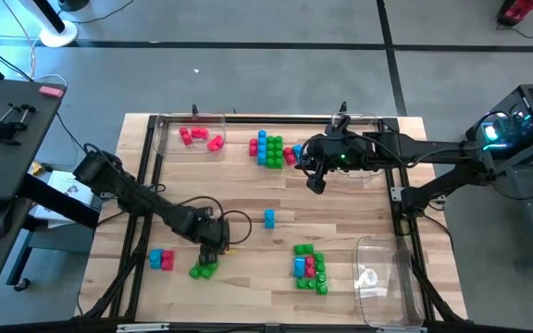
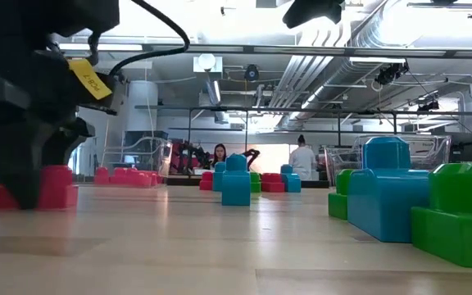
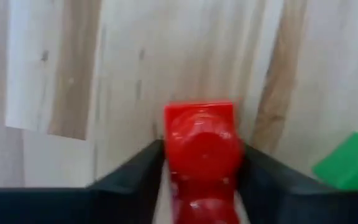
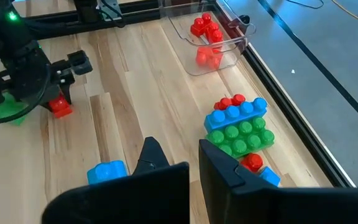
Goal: Sort blocks
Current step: Put the red game piece into the top left transparent bin
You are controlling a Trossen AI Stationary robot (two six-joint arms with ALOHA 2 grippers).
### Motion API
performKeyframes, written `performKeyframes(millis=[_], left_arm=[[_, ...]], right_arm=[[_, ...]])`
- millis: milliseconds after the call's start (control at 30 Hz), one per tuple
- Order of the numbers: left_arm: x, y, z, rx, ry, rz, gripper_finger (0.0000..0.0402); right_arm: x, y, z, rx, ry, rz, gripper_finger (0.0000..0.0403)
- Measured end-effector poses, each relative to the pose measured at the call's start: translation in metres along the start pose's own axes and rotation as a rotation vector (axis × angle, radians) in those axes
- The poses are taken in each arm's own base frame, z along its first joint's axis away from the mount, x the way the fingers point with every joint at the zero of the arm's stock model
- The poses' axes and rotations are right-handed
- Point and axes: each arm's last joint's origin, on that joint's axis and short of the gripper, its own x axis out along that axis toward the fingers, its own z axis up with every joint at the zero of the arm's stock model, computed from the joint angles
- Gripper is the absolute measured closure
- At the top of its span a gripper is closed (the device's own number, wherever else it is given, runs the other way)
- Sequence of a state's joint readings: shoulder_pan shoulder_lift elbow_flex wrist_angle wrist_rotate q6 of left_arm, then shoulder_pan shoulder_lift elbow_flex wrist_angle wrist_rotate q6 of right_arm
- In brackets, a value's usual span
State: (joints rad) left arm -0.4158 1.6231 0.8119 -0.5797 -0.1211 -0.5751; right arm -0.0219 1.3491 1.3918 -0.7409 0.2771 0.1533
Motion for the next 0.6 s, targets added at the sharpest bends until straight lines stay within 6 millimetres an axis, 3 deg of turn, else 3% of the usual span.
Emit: performKeyframes(millis=[67, 167, 300, 367, 467, 600], left_arm=[[-0.010, 0.004, 0.004, -0.027, -0.039, -0.018, 0.0307], [-0.045, 0.015, 0.015, -0.105, -0.167, -0.084, 0.0309], [-0.113, 0.044, 0.026, -0.174, -0.459, -0.088, 0.0309], [-0.150, 0.063, 0.025, -0.214, -0.652, 0.018, 0.0299], [-0.196, 0.098, 0.014, -0.316, -0.876, 0.327, 0.0255], [-0.226, 0.149, 0.000, -0.461, -0.906, 0.635, 0.0233]], right_arm=[[0.000, 0.000, 0.000, 0.000, 0.004, -0.001, 0.0403], [0.000, 0.000, 0.000, 0.002, 0.004, -0.001, 0.0403], [0.000, 0.000, 0.000, 0.002, 0.004, -0.001, 0.0403], [0.000, 0.000, 0.000, 0.002, 0.004, -0.001, 0.0403], [0.000, 0.000, 0.000, 0.009, 0.003, -0.001, 0.0403], [-0.001, 0.002, -0.001, 0.037, 0.003, 0.007, 0.0403]])
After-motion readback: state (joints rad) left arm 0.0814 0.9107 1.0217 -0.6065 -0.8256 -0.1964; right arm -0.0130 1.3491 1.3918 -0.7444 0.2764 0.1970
